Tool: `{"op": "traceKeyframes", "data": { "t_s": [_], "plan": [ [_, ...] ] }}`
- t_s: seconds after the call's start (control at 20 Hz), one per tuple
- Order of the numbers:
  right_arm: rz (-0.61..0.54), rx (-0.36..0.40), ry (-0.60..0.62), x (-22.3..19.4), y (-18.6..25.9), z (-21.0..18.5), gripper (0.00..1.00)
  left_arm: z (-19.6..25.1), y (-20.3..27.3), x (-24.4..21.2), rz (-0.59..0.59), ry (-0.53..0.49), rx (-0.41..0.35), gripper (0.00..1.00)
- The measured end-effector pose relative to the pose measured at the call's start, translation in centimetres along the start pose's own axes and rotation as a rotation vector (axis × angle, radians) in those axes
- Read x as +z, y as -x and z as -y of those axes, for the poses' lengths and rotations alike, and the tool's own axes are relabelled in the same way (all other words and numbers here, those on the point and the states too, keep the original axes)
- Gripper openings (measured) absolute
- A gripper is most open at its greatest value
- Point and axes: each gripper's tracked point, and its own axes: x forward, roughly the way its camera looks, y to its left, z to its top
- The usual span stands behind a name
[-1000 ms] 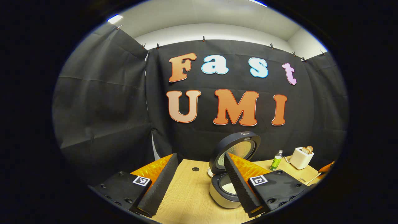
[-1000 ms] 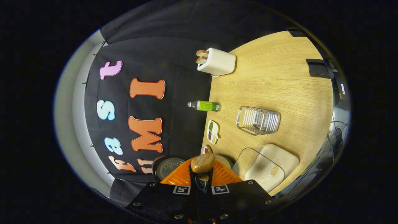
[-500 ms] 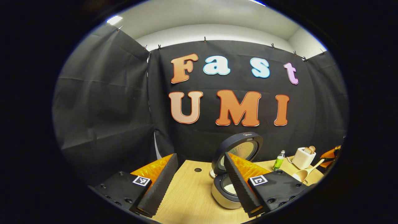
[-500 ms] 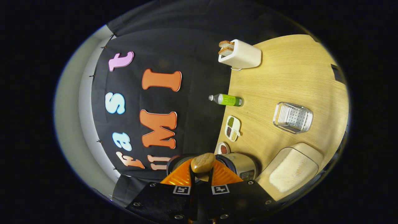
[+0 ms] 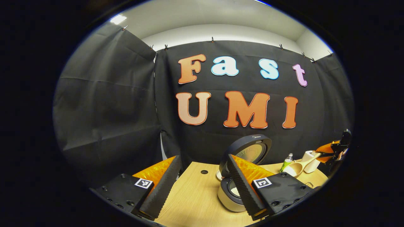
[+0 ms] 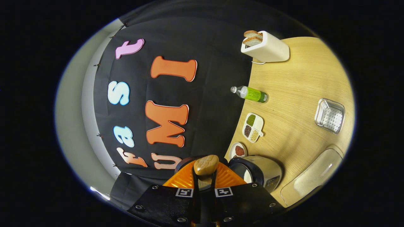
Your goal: Close the left gripper, press the button to open the rice cooker; take a wooden spoon from the chopstick holder with the right hand, scoop a spoonful of rice and pour it into the rice cooker, then put the wooden spoon back into the chopstick holder.
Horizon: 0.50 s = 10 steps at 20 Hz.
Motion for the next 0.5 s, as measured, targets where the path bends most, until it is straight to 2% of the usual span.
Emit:
{"op": "traceKeyframes", "data": {
  "t_s": [0.3, 0.5],
  "plan": [
    [0.021, 0.010, 0.078, -1.2, -3.4, -2.9, 0.10, 0.0, -0.2, -0.4, -0.015, 0.001, -0.001, 1.00],
    [0.038, 0.004, 0.192, -1.6, -4.2, -4.2, 0.11, -0.1, -0.5, -0.4, -0.017, -0.006, -0.001, 1.00]
  ]
}}
